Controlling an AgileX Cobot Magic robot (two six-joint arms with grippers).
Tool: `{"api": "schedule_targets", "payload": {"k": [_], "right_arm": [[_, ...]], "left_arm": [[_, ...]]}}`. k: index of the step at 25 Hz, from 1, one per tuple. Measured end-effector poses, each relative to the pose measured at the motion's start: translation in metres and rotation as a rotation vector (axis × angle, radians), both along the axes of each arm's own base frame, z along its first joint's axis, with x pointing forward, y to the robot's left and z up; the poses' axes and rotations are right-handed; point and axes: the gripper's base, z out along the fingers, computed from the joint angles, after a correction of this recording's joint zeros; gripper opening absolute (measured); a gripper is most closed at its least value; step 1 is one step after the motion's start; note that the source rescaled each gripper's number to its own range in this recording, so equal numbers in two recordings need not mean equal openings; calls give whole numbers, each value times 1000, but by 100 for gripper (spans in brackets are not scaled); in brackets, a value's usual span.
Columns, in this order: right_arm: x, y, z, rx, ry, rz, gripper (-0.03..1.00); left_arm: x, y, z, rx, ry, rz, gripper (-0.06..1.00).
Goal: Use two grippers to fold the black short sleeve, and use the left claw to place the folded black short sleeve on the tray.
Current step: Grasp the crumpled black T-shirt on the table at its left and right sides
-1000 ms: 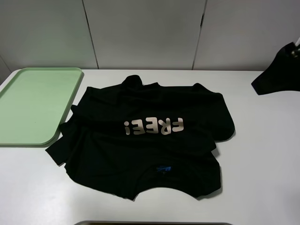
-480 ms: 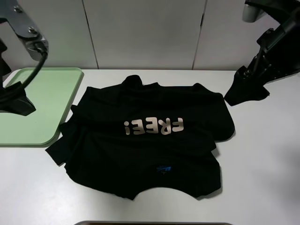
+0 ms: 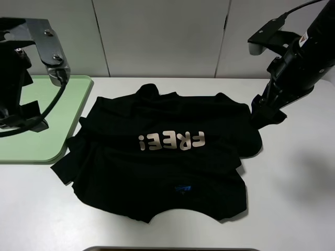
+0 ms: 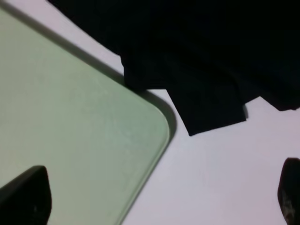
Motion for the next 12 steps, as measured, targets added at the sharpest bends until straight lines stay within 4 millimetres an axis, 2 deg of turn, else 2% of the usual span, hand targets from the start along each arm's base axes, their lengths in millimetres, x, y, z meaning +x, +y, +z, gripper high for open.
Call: {"api": "schedule_targets", "payload": {"k": [12], "right_arm": [[33, 4, -67, -123, 74, 56, 100]], "left_arm": [[29, -12, -44, 90, 94, -83, 96]]}}
